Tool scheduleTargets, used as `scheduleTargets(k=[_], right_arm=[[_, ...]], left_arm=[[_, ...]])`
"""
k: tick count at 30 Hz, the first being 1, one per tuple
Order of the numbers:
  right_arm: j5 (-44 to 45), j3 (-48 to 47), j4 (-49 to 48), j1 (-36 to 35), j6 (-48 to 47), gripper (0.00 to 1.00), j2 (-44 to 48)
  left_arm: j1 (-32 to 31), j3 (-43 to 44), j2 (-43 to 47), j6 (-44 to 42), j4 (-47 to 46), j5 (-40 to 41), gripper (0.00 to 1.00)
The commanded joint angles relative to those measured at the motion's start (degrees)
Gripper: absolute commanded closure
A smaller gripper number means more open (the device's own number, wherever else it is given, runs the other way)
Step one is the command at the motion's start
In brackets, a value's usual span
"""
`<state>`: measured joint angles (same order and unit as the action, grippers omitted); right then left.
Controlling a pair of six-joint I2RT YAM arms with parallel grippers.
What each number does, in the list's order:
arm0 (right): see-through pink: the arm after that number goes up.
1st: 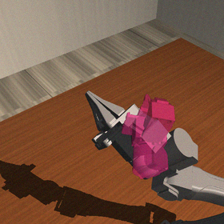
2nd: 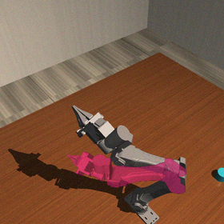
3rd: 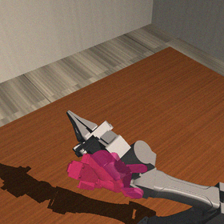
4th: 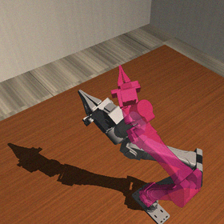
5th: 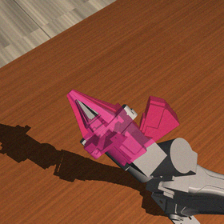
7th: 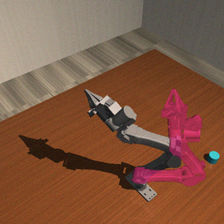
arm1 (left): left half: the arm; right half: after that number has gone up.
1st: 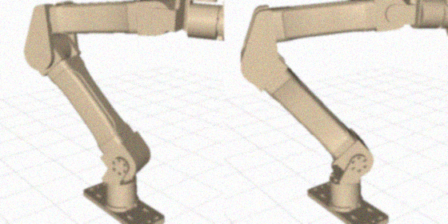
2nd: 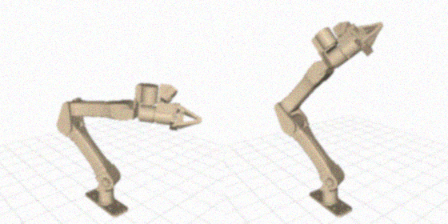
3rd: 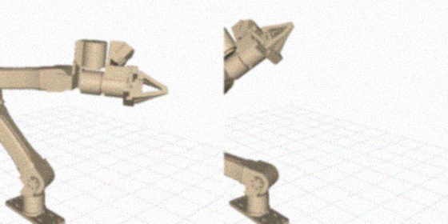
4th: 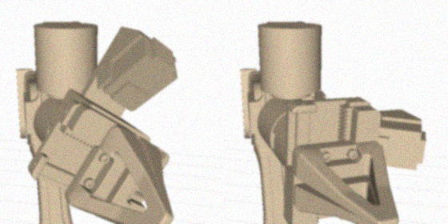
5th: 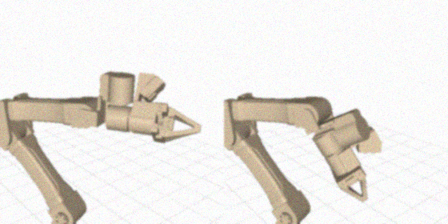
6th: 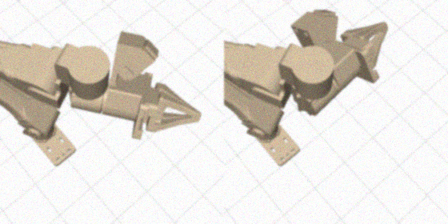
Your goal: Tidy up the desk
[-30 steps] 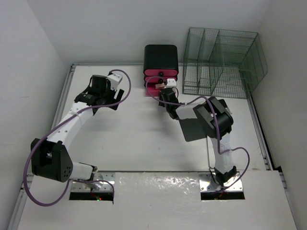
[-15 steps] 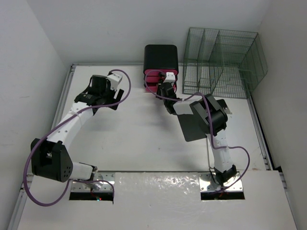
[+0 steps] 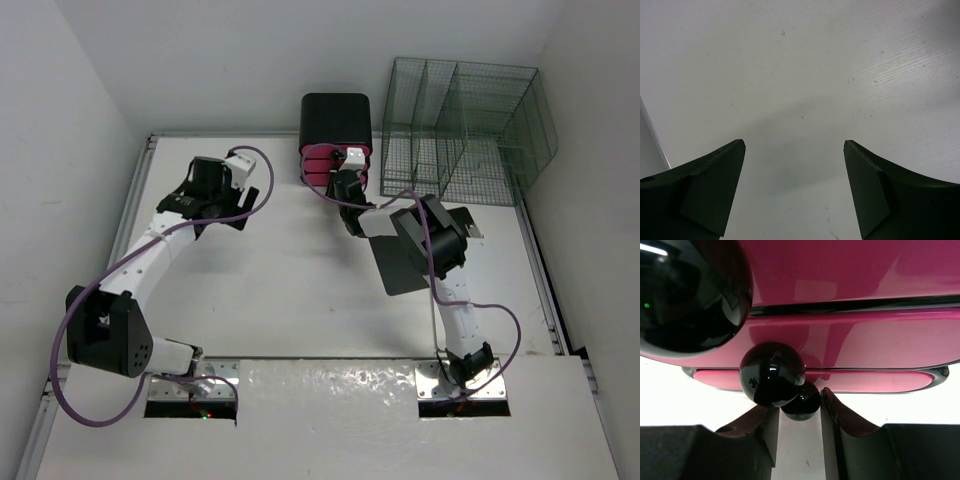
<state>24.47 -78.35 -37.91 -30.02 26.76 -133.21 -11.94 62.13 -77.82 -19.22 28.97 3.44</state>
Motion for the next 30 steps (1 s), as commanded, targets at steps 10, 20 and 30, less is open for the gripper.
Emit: scheduleTargets(k=[10,20,30], right_arm=[[2.8,-1.3,-5.5,0.8,0.7,0.66,0.2],[-1.4,10.8,-4.4,-0.4,-0.7,0.44,12.2],[6.8,22.3,18.7,-1.3,-11.4,0.34,29.3]], left_arm=[[0.3,0.1,-0.6,-0.6,-1.4,-0.2,0.22],[0.3,-0.1,-0.3,-0.9,-1.2,-1.0,0.22],[0.3,1.2,-2.5,-1.1,0.2,-3.2,0.22]])
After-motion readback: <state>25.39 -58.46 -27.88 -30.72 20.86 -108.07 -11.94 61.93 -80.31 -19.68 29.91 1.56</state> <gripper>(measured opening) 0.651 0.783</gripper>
